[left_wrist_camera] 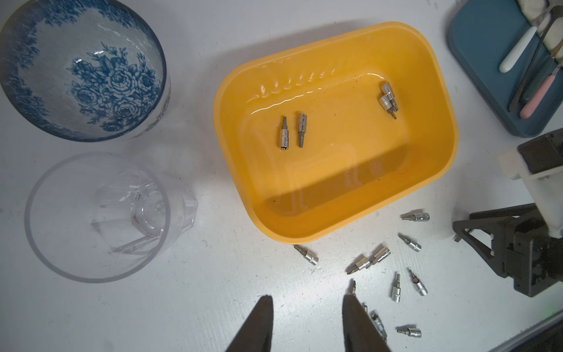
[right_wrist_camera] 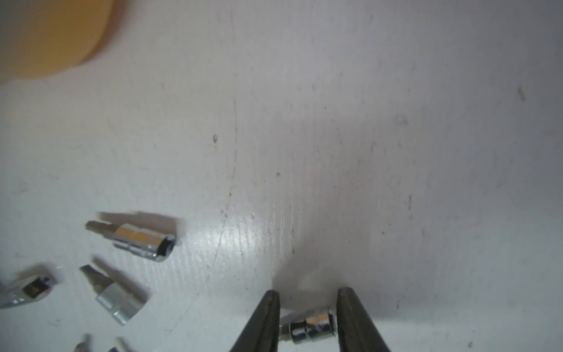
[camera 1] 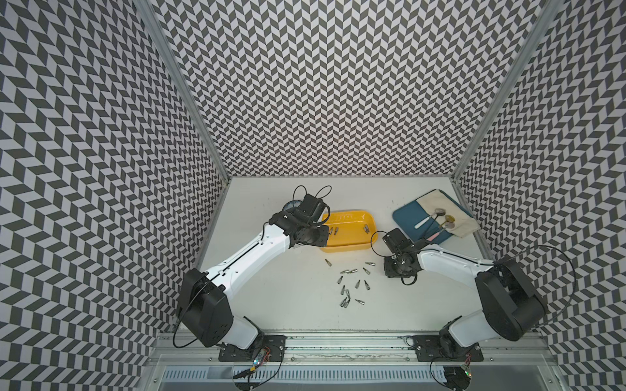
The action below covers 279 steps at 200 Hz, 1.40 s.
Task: Put the bit on the desktop into the storage box
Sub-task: Pick up the screwdriver bit from the center of the board.
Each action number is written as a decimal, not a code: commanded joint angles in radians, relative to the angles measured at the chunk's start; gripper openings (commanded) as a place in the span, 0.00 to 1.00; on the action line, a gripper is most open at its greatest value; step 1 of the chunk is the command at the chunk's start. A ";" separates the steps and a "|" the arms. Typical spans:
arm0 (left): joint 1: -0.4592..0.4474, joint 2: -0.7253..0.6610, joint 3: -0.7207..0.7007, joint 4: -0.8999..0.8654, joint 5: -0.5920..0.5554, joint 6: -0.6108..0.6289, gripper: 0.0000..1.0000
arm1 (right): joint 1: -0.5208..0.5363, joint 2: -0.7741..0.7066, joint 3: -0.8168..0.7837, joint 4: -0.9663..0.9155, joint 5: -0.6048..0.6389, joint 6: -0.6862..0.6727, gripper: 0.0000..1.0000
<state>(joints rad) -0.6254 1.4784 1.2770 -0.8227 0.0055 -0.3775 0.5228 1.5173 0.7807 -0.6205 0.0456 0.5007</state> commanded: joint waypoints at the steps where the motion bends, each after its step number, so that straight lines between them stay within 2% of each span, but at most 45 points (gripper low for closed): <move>1: -0.007 -0.041 -0.017 0.015 -0.005 -0.009 0.41 | 0.013 -0.008 -0.029 -0.018 -0.038 0.015 0.33; 22: -0.009 -0.048 -0.029 0.017 -0.001 -0.012 0.41 | 0.018 -0.008 -0.026 -0.010 -0.041 0.015 0.31; 48: -0.013 -0.052 -0.039 0.019 0.000 -0.014 0.41 | 0.028 -0.026 0.002 -0.043 0.010 0.039 0.44; 82: -0.013 -0.058 -0.044 0.022 0.001 -0.014 0.42 | 0.029 -0.094 0.014 -0.061 -0.011 0.055 0.47; 187: -0.014 -0.068 -0.050 0.019 0.002 -0.014 0.42 | 0.036 -0.051 -0.006 -0.014 -0.102 0.067 0.46; 279: -0.014 -0.078 -0.062 0.011 -0.001 -0.013 0.42 | 0.036 0.016 0.006 0.014 -0.065 0.057 0.43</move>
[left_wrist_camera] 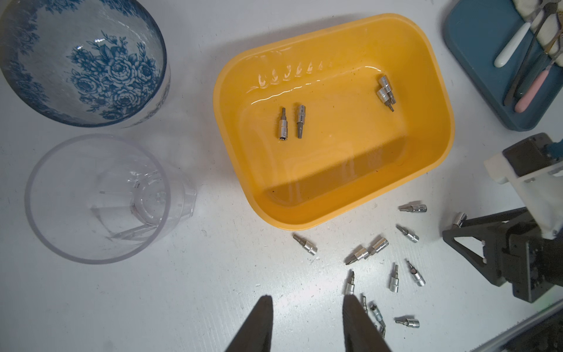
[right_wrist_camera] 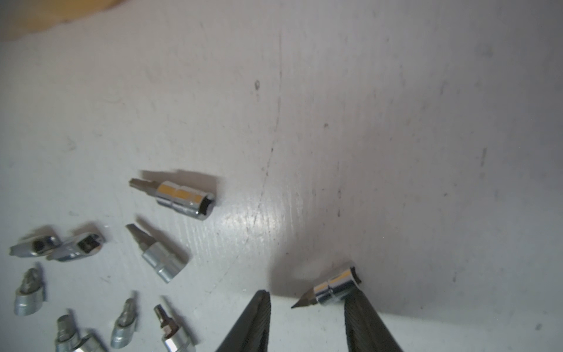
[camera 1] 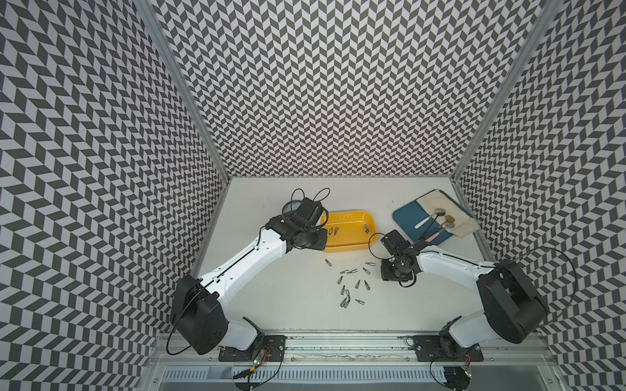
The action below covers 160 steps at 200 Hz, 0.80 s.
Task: Put the bit on the desktop into the storage box
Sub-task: Pick up the screwdriver bit from the center of the board.
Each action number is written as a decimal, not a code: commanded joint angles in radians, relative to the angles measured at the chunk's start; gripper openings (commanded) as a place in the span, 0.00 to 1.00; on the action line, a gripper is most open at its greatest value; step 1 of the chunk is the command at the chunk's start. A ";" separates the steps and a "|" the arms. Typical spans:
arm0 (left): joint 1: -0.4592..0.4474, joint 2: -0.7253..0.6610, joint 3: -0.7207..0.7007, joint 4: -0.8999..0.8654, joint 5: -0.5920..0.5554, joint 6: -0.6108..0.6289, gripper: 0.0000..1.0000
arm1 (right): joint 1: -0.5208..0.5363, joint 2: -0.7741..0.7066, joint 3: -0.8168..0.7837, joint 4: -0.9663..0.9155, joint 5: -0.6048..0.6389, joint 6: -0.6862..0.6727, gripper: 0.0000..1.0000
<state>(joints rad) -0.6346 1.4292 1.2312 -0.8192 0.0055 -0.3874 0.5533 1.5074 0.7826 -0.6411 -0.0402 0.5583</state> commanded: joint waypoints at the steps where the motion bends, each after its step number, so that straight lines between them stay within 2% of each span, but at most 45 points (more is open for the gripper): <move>1: -0.005 -0.029 -0.016 0.008 -0.001 -0.004 0.42 | 0.005 0.027 0.003 0.035 0.022 -0.001 0.43; 68: -0.025 -0.068 -0.063 0.006 -0.001 -0.041 0.42 | -0.003 0.072 0.042 0.029 0.074 -0.018 0.40; 160: -0.081 -0.104 -0.117 0.008 0.001 -0.091 0.42 | -0.020 0.105 0.061 0.031 0.072 -0.043 0.32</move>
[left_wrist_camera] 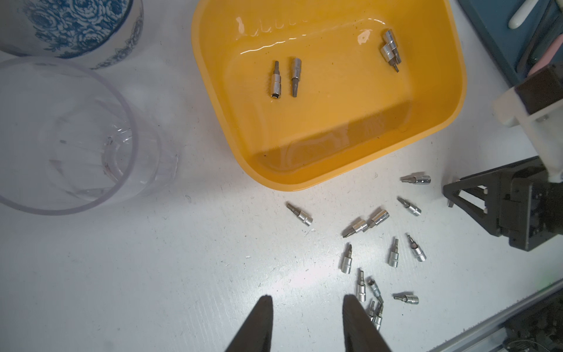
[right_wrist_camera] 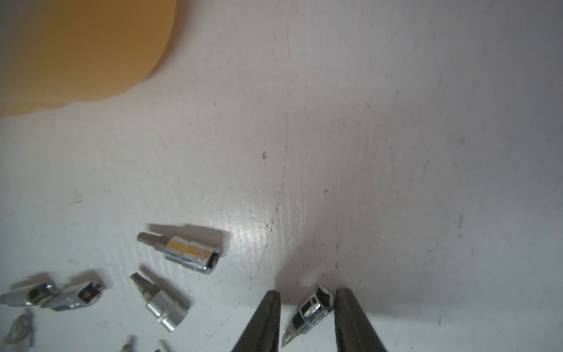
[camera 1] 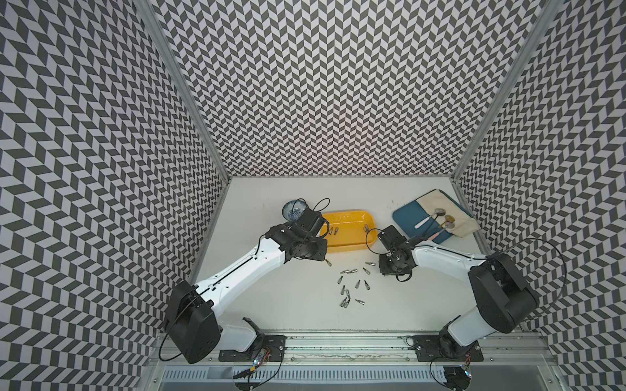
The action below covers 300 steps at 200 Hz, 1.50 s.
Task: Put the bit on the desktop into the storage box
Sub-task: Pick up the screwdriver bit from the center of the board, then place the screwdriver bit in the storage box.
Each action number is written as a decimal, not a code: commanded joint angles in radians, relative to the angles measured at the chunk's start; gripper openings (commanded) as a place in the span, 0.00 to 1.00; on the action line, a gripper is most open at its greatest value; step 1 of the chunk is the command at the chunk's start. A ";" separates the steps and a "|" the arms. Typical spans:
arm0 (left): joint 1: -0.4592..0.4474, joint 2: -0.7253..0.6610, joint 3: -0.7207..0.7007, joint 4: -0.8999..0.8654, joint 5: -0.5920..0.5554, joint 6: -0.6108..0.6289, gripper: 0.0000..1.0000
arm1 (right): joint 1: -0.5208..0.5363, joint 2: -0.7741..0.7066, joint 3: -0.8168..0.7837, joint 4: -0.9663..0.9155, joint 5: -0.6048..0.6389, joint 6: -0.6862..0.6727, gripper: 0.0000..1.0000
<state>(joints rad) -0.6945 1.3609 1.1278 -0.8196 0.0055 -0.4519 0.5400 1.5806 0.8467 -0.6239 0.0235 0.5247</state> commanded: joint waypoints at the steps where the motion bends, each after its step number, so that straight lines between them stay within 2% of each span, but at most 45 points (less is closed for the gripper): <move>1: -0.022 -0.035 -0.014 0.009 0.001 -0.027 0.42 | -0.006 0.032 -0.003 0.015 0.008 -0.009 0.32; 70: -0.119 -0.045 -0.083 0.055 0.012 -0.100 0.42 | -0.006 0.031 -0.002 0.012 0.009 -0.018 0.18; 117: -0.172 -0.072 -0.166 0.165 0.044 -0.134 0.43 | -0.006 0.033 0.041 -0.011 0.016 -0.029 0.00; 146: -0.194 -0.075 -0.210 0.236 0.056 -0.148 0.43 | -0.005 0.006 0.127 -0.059 0.021 -0.041 0.00; 187: -0.228 -0.040 -0.250 0.289 0.065 -0.152 0.42 | -0.004 0.031 0.376 -0.164 0.027 -0.081 0.00; 238: -0.267 -0.002 -0.281 0.340 -0.009 -0.179 0.42 | -0.004 0.205 0.602 -0.153 0.008 -0.154 0.00; 300: -0.275 0.081 -0.272 0.376 -0.043 -0.150 0.42 | -0.003 0.391 0.734 -0.124 -0.013 -0.194 0.00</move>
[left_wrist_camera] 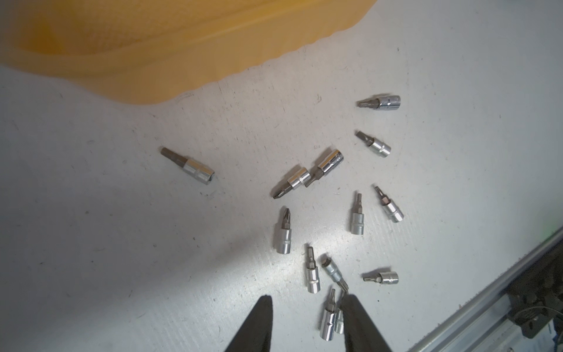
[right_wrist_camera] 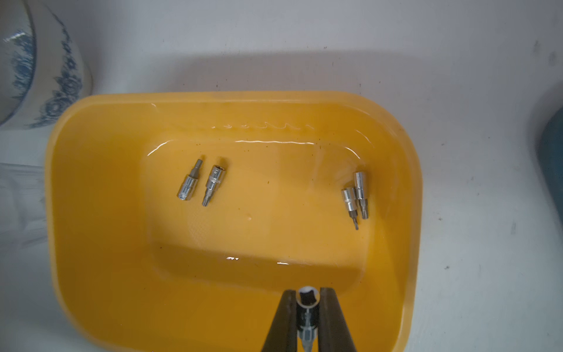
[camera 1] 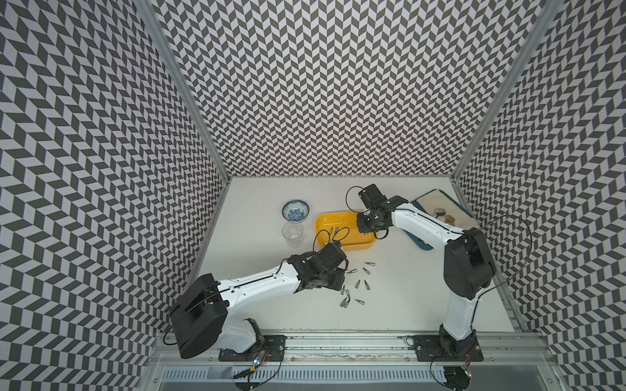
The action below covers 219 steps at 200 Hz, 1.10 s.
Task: Put the bit on the desktop into the storage box
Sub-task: Place the screwdriver bit in the storage box.
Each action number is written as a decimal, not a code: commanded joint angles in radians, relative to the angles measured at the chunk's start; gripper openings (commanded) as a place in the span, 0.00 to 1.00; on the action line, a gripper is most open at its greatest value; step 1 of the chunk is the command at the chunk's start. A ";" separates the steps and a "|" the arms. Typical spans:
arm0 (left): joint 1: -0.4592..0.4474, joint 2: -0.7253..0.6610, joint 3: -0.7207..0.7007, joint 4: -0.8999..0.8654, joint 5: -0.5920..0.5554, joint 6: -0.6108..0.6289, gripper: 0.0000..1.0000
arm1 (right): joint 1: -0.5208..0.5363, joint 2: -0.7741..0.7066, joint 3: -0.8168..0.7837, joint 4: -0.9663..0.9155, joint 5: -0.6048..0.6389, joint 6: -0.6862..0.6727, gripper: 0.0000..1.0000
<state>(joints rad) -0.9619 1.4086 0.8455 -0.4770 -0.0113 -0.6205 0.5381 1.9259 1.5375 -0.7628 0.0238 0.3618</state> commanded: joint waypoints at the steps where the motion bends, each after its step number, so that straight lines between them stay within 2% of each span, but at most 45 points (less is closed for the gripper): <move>1: -0.008 0.035 0.011 0.034 -0.026 0.018 0.42 | -0.001 0.049 0.044 0.015 -0.013 -0.032 0.00; 91: -0.008 0.123 0.028 0.062 -0.023 0.045 0.42 | -0.003 0.240 0.199 0.025 -0.014 -0.079 0.00; 182: -0.008 0.218 0.097 0.028 -0.073 0.082 0.42 | -0.003 0.303 0.219 0.016 0.014 -0.101 0.00; 196: -0.009 0.231 0.103 0.022 -0.073 0.086 0.41 | -0.003 0.303 0.222 0.016 0.020 -0.101 0.06; 219: -0.011 0.246 0.112 0.009 -0.084 0.091 0.41 | -0.003 0.305 0.227 0.017 0.025 -0.104 0.09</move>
<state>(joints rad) -0.9623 1.6375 0.9310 -0.4423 -0.0681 -0.5488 0.5381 2.2139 1.7386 -0.7582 0.0303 0.2691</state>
